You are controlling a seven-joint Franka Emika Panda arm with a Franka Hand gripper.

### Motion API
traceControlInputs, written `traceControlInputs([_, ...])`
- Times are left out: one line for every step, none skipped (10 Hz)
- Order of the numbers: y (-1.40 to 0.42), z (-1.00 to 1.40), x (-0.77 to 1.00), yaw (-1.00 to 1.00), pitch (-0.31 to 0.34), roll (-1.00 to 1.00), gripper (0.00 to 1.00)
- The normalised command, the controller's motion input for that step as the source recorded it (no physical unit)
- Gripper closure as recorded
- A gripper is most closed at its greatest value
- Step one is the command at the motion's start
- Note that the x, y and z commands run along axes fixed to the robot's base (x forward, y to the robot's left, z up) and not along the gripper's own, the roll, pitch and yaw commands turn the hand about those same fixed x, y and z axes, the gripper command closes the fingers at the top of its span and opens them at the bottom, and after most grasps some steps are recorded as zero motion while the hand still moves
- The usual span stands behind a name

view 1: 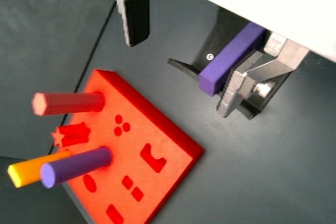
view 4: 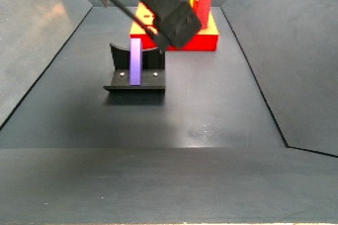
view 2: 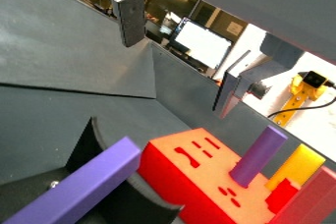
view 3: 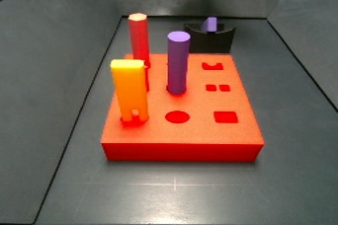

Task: Pick up the rectangle object. Move up. Place the rectangle object on the fixture. Regrasp the rectangle object. Move to above the board. Insert the rectangle object.
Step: Regrasp the rectangle object.

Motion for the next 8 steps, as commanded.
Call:
traceControlInputs([-0.75,0.59,-0.1,0.04,0.06,1.0,0.0])
traceControlInputs([-0.67,0.5,-0.11,0.04,0.053,1.0,0.0])
traceControlInputs([-0.47,0.25,-0.12,0.03,0.042,1.0,0.0])
traceControlInputs([-0.32,0.11,-0.09,0.03,0.038,1.0,0.0])
traceControlInputs([-0.1,0.06,-0.05,0.03,0.039,1.0,0.0])
traceControlInputs([-0.04,0.05,-0.03,0.03,0.041,1.0,0.0])
traceControlInputs([-0.04,0.02,-0.02,0.03,0.038,1.0,0.0])
traceControlInputs([-0.04,0.02,-0.03,0.03,0.036,1.0,0.0])
